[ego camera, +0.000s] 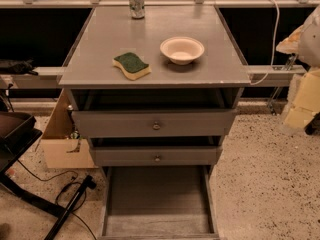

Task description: Close bottom drawer

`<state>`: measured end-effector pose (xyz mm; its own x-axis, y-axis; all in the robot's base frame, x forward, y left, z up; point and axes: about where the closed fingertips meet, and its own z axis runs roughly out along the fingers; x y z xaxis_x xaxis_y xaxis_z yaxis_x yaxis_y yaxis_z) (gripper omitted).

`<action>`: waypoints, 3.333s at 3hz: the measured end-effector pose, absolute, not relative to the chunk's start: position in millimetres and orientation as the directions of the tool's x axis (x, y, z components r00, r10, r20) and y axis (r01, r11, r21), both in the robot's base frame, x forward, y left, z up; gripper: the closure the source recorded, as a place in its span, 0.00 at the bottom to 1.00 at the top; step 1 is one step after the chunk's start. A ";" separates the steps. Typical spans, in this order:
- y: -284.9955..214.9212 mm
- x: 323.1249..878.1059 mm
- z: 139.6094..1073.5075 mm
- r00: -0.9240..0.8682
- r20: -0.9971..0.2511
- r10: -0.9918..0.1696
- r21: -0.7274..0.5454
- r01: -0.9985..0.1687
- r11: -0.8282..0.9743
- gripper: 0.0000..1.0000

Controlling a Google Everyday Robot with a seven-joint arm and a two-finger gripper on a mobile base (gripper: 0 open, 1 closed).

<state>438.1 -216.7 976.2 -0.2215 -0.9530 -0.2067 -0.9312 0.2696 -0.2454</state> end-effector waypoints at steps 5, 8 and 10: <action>-239.0 398.8 814.3 -0.160 -0.055 -0.986 -0.301 -0.939 0.169 0.00; -248.9 386.4 733.5 -0.162 -0.046 -0.986 -0.228 -0.959 0.168 0.00; -224.3 329.3 549.1 -0.171 -0.166 -0.971 -0.071 -0.980 0.185 0.00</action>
Offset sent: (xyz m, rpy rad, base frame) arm -0.0038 0.0077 0.0109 -0.1695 -0.0279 0.0227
